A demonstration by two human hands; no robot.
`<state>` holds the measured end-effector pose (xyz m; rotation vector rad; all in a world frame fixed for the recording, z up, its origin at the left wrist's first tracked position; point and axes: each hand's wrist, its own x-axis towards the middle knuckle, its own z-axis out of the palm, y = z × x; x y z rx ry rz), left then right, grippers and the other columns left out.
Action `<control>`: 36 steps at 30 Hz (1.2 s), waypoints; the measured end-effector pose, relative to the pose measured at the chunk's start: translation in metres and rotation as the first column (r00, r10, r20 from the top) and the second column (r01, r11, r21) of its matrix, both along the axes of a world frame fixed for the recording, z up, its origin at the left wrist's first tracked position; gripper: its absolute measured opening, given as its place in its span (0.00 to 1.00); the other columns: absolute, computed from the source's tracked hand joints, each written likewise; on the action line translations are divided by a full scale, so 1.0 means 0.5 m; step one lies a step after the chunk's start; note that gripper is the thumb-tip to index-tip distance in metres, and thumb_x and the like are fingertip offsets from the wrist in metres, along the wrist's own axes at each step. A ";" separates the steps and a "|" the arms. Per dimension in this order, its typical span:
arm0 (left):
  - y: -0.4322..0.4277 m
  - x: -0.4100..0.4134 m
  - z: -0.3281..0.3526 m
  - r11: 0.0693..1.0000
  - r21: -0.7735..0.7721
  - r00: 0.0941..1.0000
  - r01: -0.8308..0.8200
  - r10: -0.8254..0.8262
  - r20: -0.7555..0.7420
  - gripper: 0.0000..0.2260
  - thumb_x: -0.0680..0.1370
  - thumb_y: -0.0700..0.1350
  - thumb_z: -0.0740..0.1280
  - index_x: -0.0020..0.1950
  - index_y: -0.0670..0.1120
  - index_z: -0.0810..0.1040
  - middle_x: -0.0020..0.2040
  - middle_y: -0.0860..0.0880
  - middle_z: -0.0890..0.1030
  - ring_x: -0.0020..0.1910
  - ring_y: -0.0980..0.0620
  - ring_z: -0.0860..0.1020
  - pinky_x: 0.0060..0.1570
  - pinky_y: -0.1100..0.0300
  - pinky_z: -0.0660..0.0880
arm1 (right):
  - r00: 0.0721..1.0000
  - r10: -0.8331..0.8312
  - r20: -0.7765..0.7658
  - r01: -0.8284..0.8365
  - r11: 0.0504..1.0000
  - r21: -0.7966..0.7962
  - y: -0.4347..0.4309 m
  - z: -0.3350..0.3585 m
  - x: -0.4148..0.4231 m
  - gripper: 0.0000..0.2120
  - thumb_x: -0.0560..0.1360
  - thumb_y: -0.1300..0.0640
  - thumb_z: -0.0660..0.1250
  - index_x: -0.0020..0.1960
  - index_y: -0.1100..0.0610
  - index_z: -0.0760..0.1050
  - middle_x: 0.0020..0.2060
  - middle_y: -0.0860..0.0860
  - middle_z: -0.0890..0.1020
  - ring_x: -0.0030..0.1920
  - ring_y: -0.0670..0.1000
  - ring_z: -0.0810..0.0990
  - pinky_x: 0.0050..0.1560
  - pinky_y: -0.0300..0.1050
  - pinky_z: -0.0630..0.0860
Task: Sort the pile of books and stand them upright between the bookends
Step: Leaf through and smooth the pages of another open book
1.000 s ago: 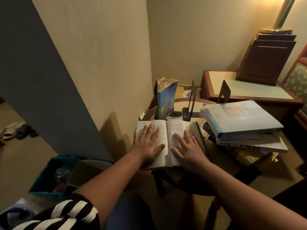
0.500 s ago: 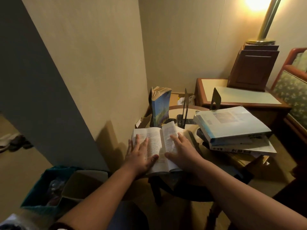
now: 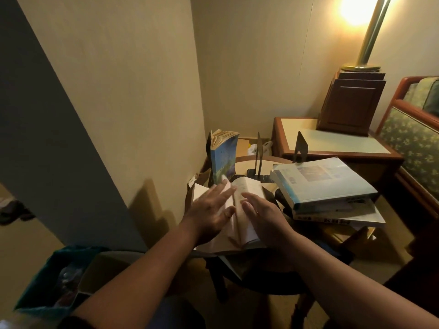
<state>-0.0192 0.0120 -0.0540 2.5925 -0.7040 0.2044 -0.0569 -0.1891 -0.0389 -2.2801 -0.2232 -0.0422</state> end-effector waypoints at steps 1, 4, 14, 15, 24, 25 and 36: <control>-0.005 0.003 0.001 0.998 -0.040 0.996 0.048 -0.051 -0.067 0.27 0.79 0.68 0.48 0.78 0.63 0.52 0.81 0.57 0.52 0.79 0.51 0.53 0.73 0.47 0.55 | 1.000 0.002 0.002 -0.002 1.000 0.012 0.001 0.000 -0.002 0.19 0.84 0.46 0.55 0.74 0.47 0.67 0.71 0.52 0.73 0.67 0.53 0.73 0.61 0.50 0.76; -0.004 0.015 -0.011 0.997 -0.056 0.983 0.045 -0.054 -0.176 0.27 0.79 0.68 0.53 0.75 0.60 0.65 0.77 0.55 0.64 0.76 0.51 0.62 0.73 0.46 0.63 | 0.999 0.030 0.034 -0.029 0.999 -0.022 0.003 -0.005 -0.004 0.15 0.84 0.51 0.56 0.69 0.48 0.73 0.70 0.50 0.74 0.68 0.53 0.72 0.61 0.48 0.76; 0.008 -0.002 -0.031 0.931 0.365 0.988 -0.012 0.068 -0.141 0.35 0.75 0.67 0.60 0.76 0.49 0.64 0.77 0.48 0.64 0.74 0.46 0.64 0.73 0.46 0.61 | 0.992 0.124 -0.027 -0.124 0.905 -0.408 -0.017 -0.023 0.015 0.24 0.80 0.47 0.61 0.75 0.47 0.65 0.77 0.47 0.60 0.78 0.55 0.55 0.73 0.58 0.64; 0.003 -0.003 -0.032 0.926 0.378 0.985 -0.016 0.080 -0.154 0.38 0.73 0.68 0.62 0.77 0.48 0.61 0.77 0.47 0.63 0.75 0.46 0.62 0.74 0.45 0.59 | 0.992 0.120 -0.038 -0.124 0.892 -0.434 -0.014 -0.023 0.021 0.25 0.80 0.47 0.61 0.76 0.47 0.64 0.77 0.48 0.59 0.78 0.56 0.55 0.73 0.58 0.64; -0.026 -0.029 -0.014 0.941 0.325 0.966 -0.096 0.166 -0.196 0.38 0.72 0.62 0.66 0.78 0.57 0.53 0.78 0.47 0.57 0.74 0.41 0.60 0.73 0.41 0.58 | 0.977 0.128 -0.168 -0.180 0.920 -0.348 -0.008 -0.080 0.013 0.29 0.84 0.48 0.50 0.81 0.46 0.41 0.80 0.45 0.38 0.77 0.47 0.33 0.74 0.48 0.37; -0.026 -0.031 -0.010 0.936 0.342 0.968 -0.089 0.162 -0.191 0.36 0.72 0.61 0.66 0.77 0.59 0.54 0.79 0.47 0.55 0.75 0.41 0.58 0.72 0.41 0.58 | 0.977 0.125 -0.173 -0.175 0.933 -0.316 -0.008 -0.090 0.010 0.29 0.84 0.47 0.50 0.81 0.45 0.40 0.79 0.45 0.37 0.76 0.46 0.32 0.72 0.47 0.35; -0.004 -0.044 0.029 0.807 0.536 0.916 -0.247 0.375 -0.144 0.26 0.78 0.65 0.51 0.69 0.55 0.73 0.80 0.45 0.38 0.77 0.36 0.34 0.71 0.31 0.39 | 0.968 0.060 -0.243 -0.129 0.952 -0.278 -0.015 -0.084 0.003 0.30 0.83 0.44 0.51 0.80 0.41 0.41 0.80 0.43 0.40 0.79 0.52 0.40 0.76 0.57 0.48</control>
